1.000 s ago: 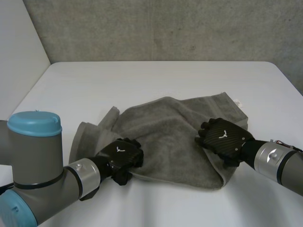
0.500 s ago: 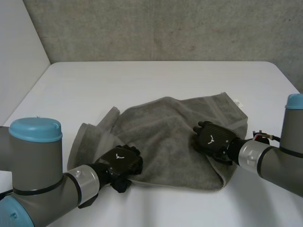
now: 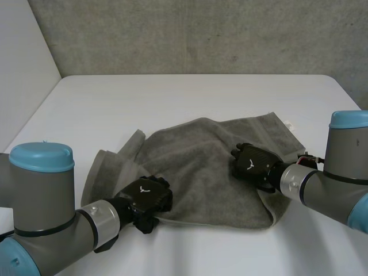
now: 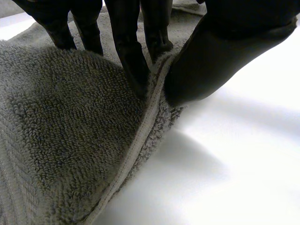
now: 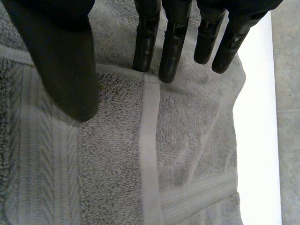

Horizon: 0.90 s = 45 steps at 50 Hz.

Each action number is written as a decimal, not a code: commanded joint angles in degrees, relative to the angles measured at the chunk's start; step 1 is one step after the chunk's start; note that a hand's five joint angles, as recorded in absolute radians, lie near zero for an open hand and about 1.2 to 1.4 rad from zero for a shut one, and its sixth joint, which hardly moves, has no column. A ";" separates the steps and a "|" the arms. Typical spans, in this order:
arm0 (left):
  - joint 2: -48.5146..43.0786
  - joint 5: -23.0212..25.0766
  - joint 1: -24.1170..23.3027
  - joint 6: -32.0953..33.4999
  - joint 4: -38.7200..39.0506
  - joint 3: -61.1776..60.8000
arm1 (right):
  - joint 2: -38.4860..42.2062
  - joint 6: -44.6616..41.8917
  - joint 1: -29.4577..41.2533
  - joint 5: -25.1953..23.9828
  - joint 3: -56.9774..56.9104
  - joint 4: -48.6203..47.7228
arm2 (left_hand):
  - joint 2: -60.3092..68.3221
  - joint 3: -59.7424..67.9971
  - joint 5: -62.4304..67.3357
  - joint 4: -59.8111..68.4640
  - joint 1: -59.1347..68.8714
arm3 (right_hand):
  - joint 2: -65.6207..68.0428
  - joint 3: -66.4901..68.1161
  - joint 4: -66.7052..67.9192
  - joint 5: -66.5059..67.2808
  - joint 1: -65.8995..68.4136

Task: Fold the towel.

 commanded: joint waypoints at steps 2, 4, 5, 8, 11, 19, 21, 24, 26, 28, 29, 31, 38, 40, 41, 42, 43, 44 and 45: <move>-0.01 0.12 0.10 0.00 0.00 0.00 | -0.41 -2.89 -0.62 0.59 0.25 0.60 | 0.08 -2.40 -1.39 -3.22 -0.09 | 2.35 -2.87 -4.44 2.68 2.50; -0.01 0.21 0.10 0.00 0.00 -0.09 | -0.68 -4.21 -0.88 0.67 0.77 0.77 | 0.08 -2.40 -1.39 -3.22 -0.09 | 3.02 -2.87 -4.44 3.34 3.17; -0.01 0.21 0.10 0.00 0.00 -0.09 | -0.68 -4.21 -0.88 0.67 0.77 0.77 | 0.08 -2.40 -1.39 -3.22 -0.09 | 3.02 -2.87 -4.44 3.35 3.18; -0.01 0.21 0.01 0.00 0.00 -0.09 | -1.29 -4.91 -2.45 0.76 1.65 0.86 | -0.09 -2.40 -1.56 -3.22 -0.25 | 5.03 -2.87 -4.44 5.36 5.19; -0.01 0.21 0.01 0.00 -0.09 -0.09 | -3.30 -4.92 -4.04 0.76 2.79 1.91 | -0.09 -2.40 -1.56 -3.22 -0.26 | 5.21 -2.87 -4.44 5.54 5.36; 0.17 0.21 0.10 0.00 -0.09 -0.09 | -6.47 -5.09 -6.59 0.76 4.73 5.69 | -0.26 -2.40 -1.73 -3.22 -0.42 | 16.76 -2.87 -4.44 17.09 16.92; 0.17 0.21 0.10 0.00 -0.09 -0.44 | -7.45 -5.09 -7.47 0.76 4.99 6.40 | -0.26 -2.40 -1.73 -3.22 -0.42 | 17.49 -2.87 -4.44 17.81 17.64; 0.17 0.29 0.10 0.00 -0.09 -0.44 | -9.38 -4.92 -9.14 0.23 5.43 7.63 | -0.26 -2.40 -1.73 -3.22 -0.42 | 11.77 -2.87 -4.44 12.10 11.92; 0.17 0.29 0.10 0.00 -0.09 -0.44 | -10.26 -4.65 -9.23 -0.03 5.70 7.80 | -0.26 -2.40 -1.73 -3.22 -0.42 | 7.56 -2.87 -4.44 7.89 7.72; 0.17 0.29 0.10 0.00 0.00 -0.44 | -11.40 -4.13 -8.88 0.06 6.75 7.28 | -0.26 -2.40 -1.73 -3.22 -0.42 | 0.71 -2.87 -4.44 1.04 0.87; 0.17 0.29 0.10 0.00 0.00 -0.44 | -11.40 -4.12 -8.88 0.06 6.75 7.28 | -0.26 -2.40 -1.73 -3.22 -0.42 | 0.67 -2.87 -4.44 0.99 0.82; 0.17 0.29 0.10 0.00 0.00 -0.44 | -11.58 -2.55 -8.79 0.14 6.93 6.66 | -0.26 -2.40 -1.73 -3.22 -0.42 | -13.57 -2.87 -4.44 -13.24 -13.41; 0.52 0.38 0.01 0.00 0.00 -0.53 | -11.40 5.79 -6.95 0.32 5.61 4.29 | -0.26 -2.40 -1.73 -3.22 -0.42 | -17.67 -2.87 -4.44 -17.34 -17.51; 0.61 0.38 0.10 0.00 0.00 -0.62 | -11.23 7.13 -6.15 0.59 5.08 3.76 | -0.26 -2.40 -1.73 -3.22 -0.42 | -17.67 -2.87 -4.44 -17.34 -17.51; 0.61 0.38 0.10 0.00 0.00 -0.62 | -11.05 8.26 -5.46 0.85 4.91 3.41 | -0.26 -2.40 -1.73 -3.22 -0.42 | -17.50 -2.87 -4.44 -17.17 -17.35; 0.61 0.38 0.10 0.00 0.00 -0.53 | -11.05 8.27 -5.45 0.85 4.91 3.41 | -0.26 -2.40 -1.73 -3.22 -0.42 | -17.50 -2.87 -4.44 -17.17 -17.34; 0.61 0.38 0.10 0.00 0.00 -0.53 | -11.05 9.14 -4.84 1.28 4.82 3.23 | -0.26 -2.40 -1.73 -3.22 -0.42 | -17.67 -2.87 -4.44 -17.34 -17.51; 0.61 0.38 0.10 0.00 0.00 -0.53 | -10.96 9.58 -4.23 1.64 4.64 2.80 | -0.26 -2.40 -1.73 -3.22 -0.42 | -17.67 -2.87 -4.44 -17.34 -17.51; 0.61 0.38 0.19 0.00 0.00 -0.53 | -10.96 9.59 -4.22 1.64 4.64 2.79 | -0.26 -2.40 -1.73 -3.22 -0.42 | -17.67 -2.87 -4.44 -17.34 -17.51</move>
